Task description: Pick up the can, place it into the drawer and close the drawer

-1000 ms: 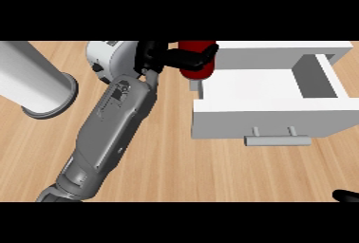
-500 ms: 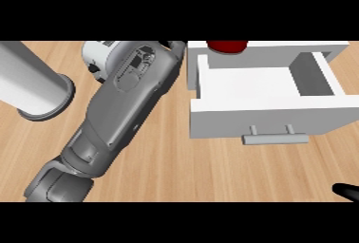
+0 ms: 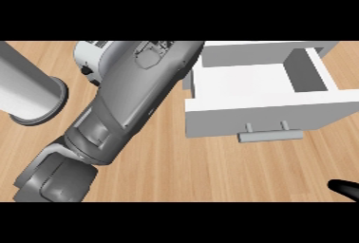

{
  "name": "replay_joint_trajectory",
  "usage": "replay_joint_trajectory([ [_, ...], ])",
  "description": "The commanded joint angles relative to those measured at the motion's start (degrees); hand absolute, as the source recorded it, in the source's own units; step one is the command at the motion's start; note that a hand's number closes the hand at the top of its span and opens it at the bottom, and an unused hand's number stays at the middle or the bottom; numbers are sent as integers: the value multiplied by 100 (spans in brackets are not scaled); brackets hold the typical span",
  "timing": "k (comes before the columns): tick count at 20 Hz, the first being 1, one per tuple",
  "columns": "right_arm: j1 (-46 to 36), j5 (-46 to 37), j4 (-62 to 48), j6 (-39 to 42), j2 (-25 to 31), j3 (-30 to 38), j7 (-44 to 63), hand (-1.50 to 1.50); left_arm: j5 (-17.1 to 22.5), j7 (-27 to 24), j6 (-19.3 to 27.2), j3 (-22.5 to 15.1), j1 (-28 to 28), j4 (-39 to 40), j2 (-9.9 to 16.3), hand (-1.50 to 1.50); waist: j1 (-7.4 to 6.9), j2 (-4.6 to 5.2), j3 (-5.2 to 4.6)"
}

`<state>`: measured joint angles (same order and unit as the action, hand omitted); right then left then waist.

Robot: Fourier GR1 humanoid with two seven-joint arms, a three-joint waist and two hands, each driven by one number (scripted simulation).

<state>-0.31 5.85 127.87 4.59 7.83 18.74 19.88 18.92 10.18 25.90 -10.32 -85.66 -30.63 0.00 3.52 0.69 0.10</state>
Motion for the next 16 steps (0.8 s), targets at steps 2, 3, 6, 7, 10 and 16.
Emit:
replay_joint_trajectory([
  [2,115,-34,193,-52,-128,-83,-8,-150,270,-60,125,-279,-425,540,0,150,47,5,3],
  [3,-146,-79,-125,48,34,-115,-123,-150,478,-171,298,-599,-227,516,0,150,130,31,7],
  [6,-156,57,112,-6,116,12,170,-150,475,-133,352,-498,-589,828,0,150,128,28,6],
  [7,-12,-167,281,-75,-98,-324,271,-150,498,-210,529,-563,-635,861,0,150,173,38,5],
  [10,193,-124,81,65,-136,-261,-61,-150,506,-494,579,-533,-478,1139,0,-150,129,55,8],
  [16,-464,-239,52,-106,78,-346,304,-150,796,-598,1059,-774,-557,1241,0,-150,319,104,10],
])
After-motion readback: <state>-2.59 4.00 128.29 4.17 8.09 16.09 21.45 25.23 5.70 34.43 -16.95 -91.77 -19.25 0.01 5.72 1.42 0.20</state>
